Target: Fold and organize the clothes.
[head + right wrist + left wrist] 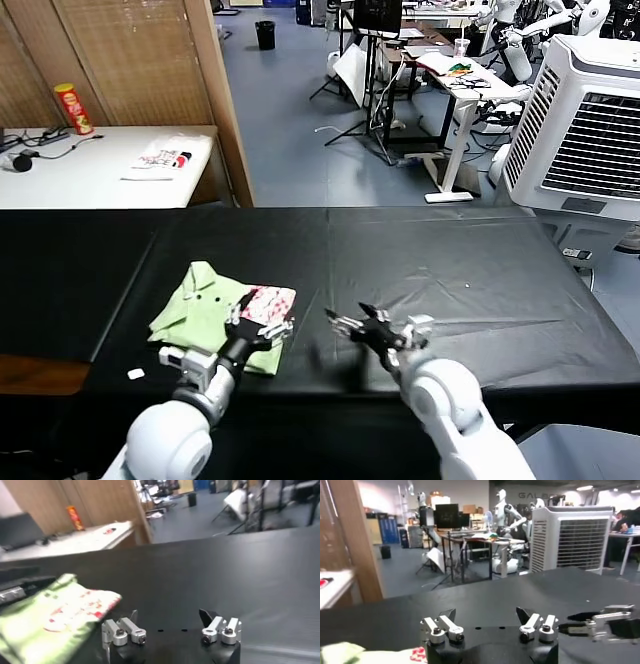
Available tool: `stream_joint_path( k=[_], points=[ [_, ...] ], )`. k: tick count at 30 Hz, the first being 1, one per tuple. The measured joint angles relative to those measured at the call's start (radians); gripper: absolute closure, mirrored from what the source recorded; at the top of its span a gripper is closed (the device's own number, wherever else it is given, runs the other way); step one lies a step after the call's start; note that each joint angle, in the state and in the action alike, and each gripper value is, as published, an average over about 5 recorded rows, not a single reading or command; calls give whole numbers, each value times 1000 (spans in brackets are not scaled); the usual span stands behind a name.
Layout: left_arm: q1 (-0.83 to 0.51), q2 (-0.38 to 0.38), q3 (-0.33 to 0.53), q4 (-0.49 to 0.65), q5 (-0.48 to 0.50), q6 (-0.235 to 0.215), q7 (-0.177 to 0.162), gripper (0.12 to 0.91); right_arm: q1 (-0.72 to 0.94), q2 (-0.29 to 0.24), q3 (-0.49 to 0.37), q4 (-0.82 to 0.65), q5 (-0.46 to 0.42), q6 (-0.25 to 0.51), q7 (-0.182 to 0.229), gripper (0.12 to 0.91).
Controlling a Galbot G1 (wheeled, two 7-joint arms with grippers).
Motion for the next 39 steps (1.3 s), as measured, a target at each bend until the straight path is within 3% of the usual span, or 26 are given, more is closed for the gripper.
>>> stream_joint_path(
  k=[12,15,22,26,30,33,39],
  points=[
    [86,-25,-77,-19,20,-21,-14,232,173,160,-113,-290,71,25,16,256],
    [106,-31,-97,-25,21,-27,-14,232,188,179,-119,-322,74,28,14,370],
    [150,-43,-135,-40,29,-45,-12,232,214,197,-114,-365,56,33,2,761],
    [170,-47,-158,-43,31,-55,-13,232,240,174,-92,-386,1,40,-30,885],
    [185,-52,-182,-41,31,-61,-13,232,283,119,-64,-412,-76,32,-70,895],
    [190,-55,-192,-34,29,-63,-14,232,297,69,-51,-411,-116,27,-101,855],
    [190,-55,-198,-12,0,-92,-29,232,258,-37,-23,-331,-179,50,-161,565]
  ],
)
